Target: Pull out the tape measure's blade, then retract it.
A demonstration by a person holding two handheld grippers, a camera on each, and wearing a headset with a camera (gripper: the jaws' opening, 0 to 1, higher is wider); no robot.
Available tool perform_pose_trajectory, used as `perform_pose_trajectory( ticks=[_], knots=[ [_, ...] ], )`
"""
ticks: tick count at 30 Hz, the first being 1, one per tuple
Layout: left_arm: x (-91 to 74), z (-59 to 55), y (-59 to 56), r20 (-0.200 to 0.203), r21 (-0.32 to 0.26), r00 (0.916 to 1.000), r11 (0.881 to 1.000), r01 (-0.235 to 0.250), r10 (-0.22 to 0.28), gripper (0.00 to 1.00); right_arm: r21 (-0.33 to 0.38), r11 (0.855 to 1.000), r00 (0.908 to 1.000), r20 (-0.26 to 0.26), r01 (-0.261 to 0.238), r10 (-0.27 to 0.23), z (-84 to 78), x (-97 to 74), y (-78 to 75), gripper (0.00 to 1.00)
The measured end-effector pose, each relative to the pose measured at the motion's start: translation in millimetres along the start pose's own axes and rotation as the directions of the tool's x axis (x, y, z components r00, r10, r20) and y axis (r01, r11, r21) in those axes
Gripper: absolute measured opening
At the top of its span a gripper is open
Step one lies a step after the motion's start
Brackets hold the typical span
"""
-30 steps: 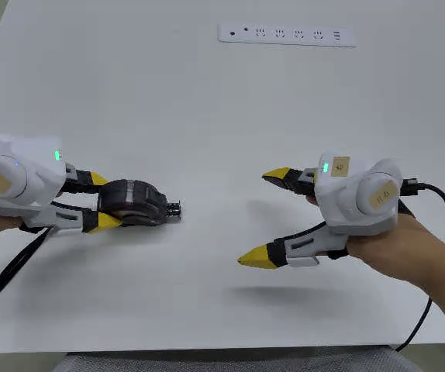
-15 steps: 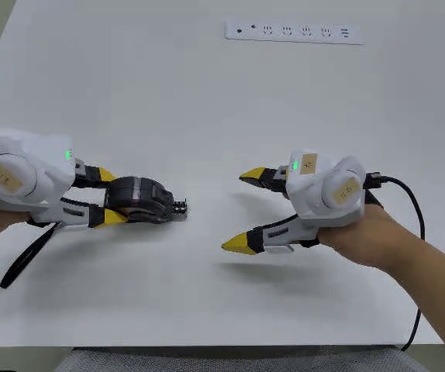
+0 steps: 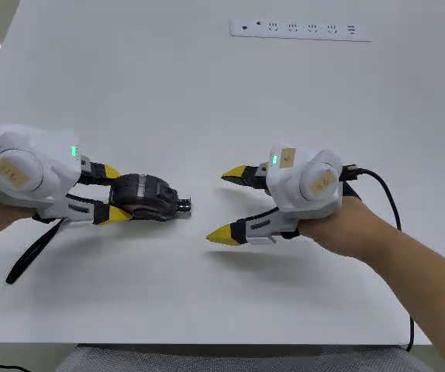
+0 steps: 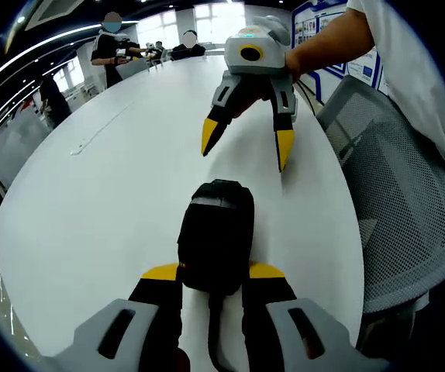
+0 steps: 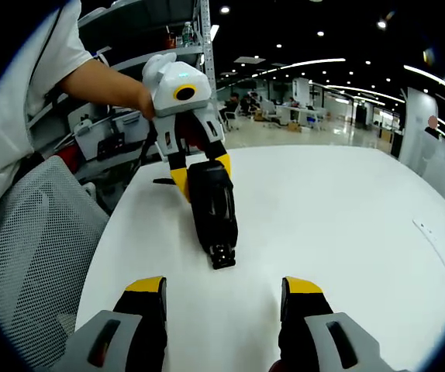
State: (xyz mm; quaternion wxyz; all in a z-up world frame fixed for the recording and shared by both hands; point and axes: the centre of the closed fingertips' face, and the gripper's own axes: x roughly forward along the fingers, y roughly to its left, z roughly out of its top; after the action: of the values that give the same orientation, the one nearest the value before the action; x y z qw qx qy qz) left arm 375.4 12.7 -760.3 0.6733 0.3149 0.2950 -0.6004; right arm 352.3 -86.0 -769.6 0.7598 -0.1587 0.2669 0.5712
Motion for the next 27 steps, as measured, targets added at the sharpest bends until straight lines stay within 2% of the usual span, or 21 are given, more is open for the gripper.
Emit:
perform_pose_trajectory(
  ticks=[7, 17, 27],
  knots=[
    [0.6, -0.3, 0.4, -0.003, -0.005, 1.0000, 1.000, 0.003, -0.003, 0.24, 0.005, 1.000, 0.9999, 0.000, -0.016, 0.016, 4.6, 14.8, 1.3, 0.55],
    [1.1, -0.5, 0.1, -0.003, -0.010, 1.0000, 1.000, 0.002, -0.002, 0.24, 0.008, 0.999, 0.9995, -0.005, -0.032, 0.032, 4.3, 23.7, 0.7, 0.51],
    [1.1, -0.7, -0.1, -0.008, -0.013, 1.0000, 1.000, -0.001, 0.001, 0.24, -0.041, 0.999, 0.9996, 0.002, -0.028, 0.028, 8.1, 34.5, -0.8, 0.33]
  ],
)
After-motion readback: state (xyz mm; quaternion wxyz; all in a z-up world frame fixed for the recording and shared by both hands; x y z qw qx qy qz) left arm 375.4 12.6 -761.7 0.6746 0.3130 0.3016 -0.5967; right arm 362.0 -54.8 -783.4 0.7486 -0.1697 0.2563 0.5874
